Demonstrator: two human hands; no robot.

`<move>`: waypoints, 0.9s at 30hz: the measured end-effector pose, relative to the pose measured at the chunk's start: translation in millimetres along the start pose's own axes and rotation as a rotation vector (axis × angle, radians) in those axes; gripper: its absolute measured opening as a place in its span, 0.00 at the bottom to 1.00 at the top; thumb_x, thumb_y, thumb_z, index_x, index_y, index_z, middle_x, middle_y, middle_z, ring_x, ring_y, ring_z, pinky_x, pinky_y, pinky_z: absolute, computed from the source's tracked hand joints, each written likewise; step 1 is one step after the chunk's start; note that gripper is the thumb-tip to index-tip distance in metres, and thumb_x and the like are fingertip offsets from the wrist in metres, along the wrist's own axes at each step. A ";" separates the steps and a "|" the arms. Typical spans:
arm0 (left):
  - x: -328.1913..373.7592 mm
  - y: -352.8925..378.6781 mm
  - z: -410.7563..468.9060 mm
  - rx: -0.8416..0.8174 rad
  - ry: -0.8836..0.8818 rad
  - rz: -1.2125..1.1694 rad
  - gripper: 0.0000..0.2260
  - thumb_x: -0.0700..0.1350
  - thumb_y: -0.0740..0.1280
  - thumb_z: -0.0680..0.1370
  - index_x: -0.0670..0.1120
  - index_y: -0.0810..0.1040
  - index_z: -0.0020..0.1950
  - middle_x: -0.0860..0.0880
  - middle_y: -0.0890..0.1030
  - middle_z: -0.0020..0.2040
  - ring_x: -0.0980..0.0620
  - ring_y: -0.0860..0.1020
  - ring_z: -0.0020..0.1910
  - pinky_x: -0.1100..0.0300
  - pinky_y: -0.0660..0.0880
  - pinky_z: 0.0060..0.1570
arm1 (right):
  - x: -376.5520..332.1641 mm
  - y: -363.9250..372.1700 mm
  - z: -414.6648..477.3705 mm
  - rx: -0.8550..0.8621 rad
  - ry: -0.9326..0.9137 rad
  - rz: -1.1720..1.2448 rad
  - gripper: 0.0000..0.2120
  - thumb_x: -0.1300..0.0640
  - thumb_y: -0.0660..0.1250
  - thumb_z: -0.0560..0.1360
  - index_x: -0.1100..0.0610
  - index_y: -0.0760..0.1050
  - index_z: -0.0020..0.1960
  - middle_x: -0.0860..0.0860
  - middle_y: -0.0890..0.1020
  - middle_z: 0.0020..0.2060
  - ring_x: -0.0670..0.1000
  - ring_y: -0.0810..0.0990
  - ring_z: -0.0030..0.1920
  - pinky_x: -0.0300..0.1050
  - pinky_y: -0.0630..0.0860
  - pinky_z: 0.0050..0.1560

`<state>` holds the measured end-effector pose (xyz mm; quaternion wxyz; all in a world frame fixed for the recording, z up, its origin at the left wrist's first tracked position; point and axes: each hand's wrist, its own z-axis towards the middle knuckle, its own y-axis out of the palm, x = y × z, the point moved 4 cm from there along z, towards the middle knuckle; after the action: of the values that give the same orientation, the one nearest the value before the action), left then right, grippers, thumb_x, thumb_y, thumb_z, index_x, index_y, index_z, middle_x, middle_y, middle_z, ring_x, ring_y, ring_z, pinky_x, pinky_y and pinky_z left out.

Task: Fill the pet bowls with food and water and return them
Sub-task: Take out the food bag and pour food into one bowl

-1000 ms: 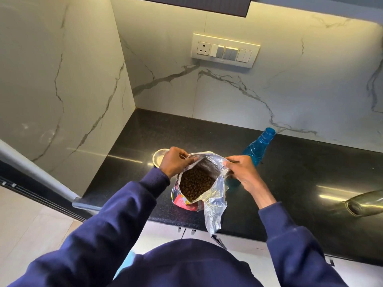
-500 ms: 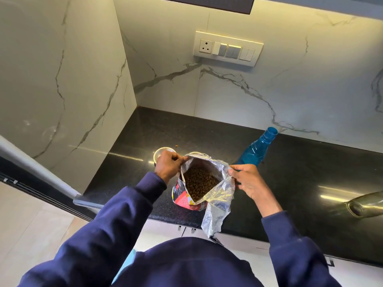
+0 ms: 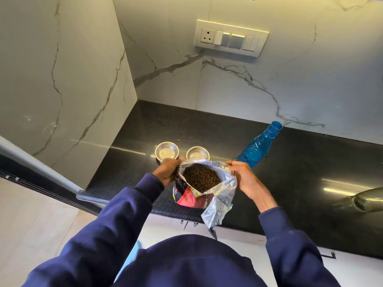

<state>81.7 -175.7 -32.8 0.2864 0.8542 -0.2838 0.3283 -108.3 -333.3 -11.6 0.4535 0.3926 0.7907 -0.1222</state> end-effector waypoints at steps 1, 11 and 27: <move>2.0 -3.4 0.7 -0.011 0.058 0.050 0.10 0.42 0.63 0.84 0.46 0.78 0.43 0.47 0.78 0.37 0.52 0.76 0.35 0.60 0.74 0.36 | -5.2 -0.8 -0.7 -0.042 -0.101 -0.087 0.10 0.68 0.61 0.81 0.66 0.79 0.57 0.60 0.82 0.46 0.54 0.82 0.45 0.46 0.77 0.46; 6.2 1.9 -2.4 -0.007 0.387 0.396 0.17 0.47 0.63 0.84 0.42 0.83 0.41 0.48 0.76 0.34 0.52 0.71 0.33 0.60 0.67 0.36 | 0.6 -1.1 12.1 0.145 -0.282 -0.328 0.19 0.57 0.65 0.84 0.76 0.76 0.50 0.58 0.77 0.40 0.56 0.73 0.42 0.52 0.69 0.44; 3.2 -13.9 -10.0 0.014 0.085 0.380 0.15 0.43 0.67 0.83 0.41 0.81 0.37 0.49 0.82 0.33 0.55 0.80 0.31 0.66 0.77 0.31 | 4.3 -30.9 -9.2 0.197 -0.065 -0.691 0.25 0.37 0.68 0.77 0.61 0.79 0.45 0.52 0.81 0.34 0.49 0.79 0.34 0.44 0.75 0.35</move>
<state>89.0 -160.6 -28.5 0.2252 0.7724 -0.4253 0.4144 -137.9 -346.5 -15.0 0.3702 0.1399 0.8464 -0.3562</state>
